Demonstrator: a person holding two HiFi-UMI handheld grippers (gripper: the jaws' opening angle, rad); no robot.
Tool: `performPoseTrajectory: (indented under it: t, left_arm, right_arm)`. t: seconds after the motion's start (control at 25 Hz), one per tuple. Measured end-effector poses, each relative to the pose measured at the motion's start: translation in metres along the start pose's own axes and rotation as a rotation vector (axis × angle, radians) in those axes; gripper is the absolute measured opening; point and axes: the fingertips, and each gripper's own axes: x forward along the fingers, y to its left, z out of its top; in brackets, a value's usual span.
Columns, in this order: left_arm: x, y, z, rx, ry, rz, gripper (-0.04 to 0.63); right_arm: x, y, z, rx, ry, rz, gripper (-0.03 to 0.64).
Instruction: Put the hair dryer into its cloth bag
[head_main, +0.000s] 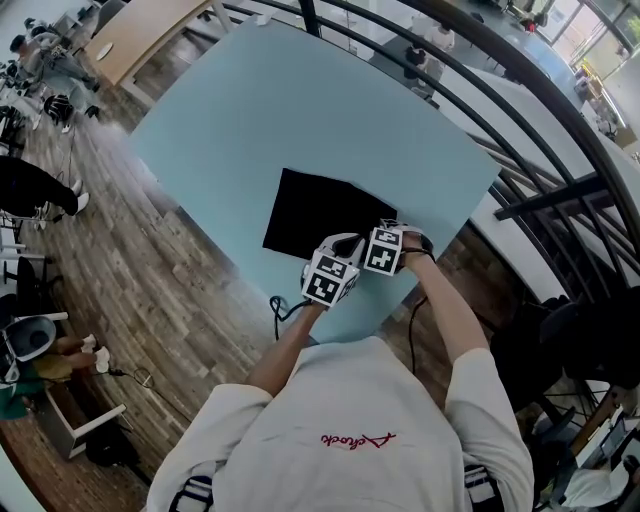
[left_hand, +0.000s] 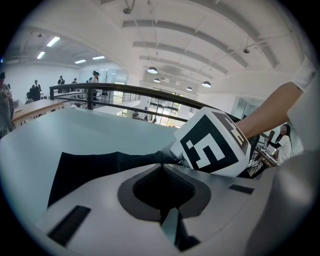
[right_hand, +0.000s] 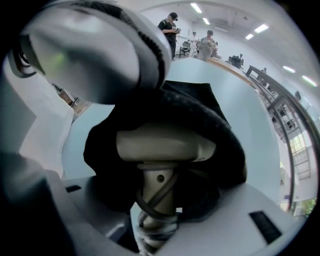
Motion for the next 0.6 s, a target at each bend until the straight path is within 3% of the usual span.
performPoseTrajectory:
  t: [0.2,0.6]
  left_arm:
    - [0.003,-0.004,-0.006,0.003,0.017,-0.016,0.014]
    - [0.013,-0.02,-0.003,0.02,0.032,-0.061,0.014]
  right_arm:
    - [0.002,0.004,-0.006,-0.018,-0.011,-0.021,0.228]
    - [-0.023,-0.004,-0.024,0.07,-0.086,-0.05,0.302]
